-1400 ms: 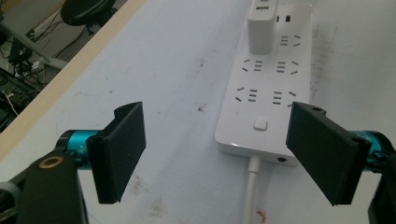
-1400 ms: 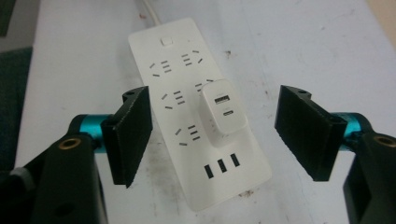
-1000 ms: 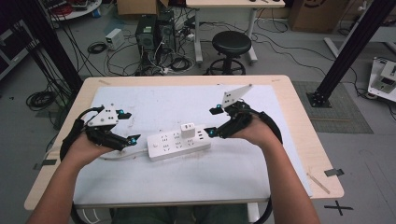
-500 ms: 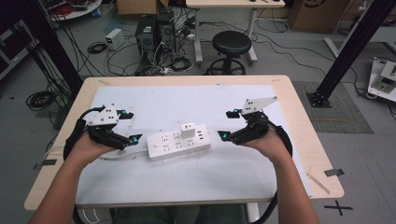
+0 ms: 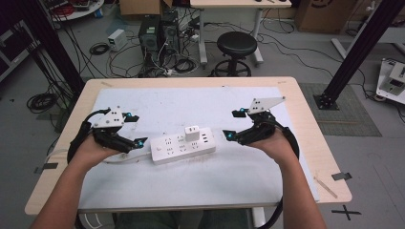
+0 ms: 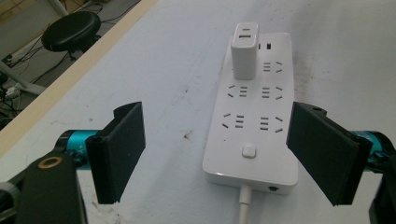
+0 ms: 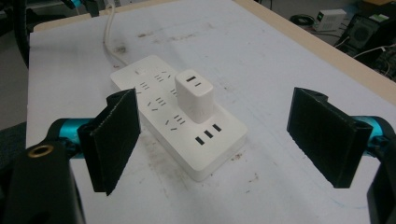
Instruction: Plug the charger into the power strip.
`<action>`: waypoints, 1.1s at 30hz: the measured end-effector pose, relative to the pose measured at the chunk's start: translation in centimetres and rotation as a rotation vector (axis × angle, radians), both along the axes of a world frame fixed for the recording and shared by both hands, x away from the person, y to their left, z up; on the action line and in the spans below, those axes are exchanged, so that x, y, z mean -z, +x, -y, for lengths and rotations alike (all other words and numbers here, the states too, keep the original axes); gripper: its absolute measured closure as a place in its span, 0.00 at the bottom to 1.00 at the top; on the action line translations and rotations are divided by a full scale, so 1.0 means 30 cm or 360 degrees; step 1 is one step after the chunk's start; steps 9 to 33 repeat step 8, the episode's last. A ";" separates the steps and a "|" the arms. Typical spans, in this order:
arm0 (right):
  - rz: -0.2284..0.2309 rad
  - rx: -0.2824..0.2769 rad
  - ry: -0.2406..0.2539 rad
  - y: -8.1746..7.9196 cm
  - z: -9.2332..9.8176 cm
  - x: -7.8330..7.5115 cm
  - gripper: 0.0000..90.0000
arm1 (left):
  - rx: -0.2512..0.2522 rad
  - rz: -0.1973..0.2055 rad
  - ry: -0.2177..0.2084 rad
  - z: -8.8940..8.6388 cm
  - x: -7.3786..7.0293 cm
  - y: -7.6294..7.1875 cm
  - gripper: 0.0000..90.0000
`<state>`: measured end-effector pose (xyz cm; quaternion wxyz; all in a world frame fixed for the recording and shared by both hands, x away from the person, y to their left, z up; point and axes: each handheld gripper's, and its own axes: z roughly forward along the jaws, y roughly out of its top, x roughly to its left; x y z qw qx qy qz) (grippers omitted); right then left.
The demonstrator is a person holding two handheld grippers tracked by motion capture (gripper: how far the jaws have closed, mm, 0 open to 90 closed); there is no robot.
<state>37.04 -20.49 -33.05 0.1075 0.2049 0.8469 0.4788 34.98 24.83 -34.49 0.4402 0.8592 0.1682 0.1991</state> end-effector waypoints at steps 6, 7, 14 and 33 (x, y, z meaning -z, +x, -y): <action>-0.0001 0.0007 0.0002 0.005 0.010 -0.001 0.20 | -0.0012 -0.0019 -0.0015 -0.004 0.003 0.012 0.22; -0.0006 0.0012 0.0003 0.005 0.009 -0.001 0.20 | -0.0011 -0.0019 -0.0013 -0.004 0.003 0.012 0.22; 0.0004 0.0006 0.0005 0.006 0.008 -0.001 0.20 | -0.0013 -0.0019 -0.0011 -0.004 0.003 0.012 0.22; 0.0004 0.0006 0.0005 0.006 0.008 -0.001 0.20 | -0.0013 -0.0019 -0.0011 -0.004 0.003 0.012 0.22</action>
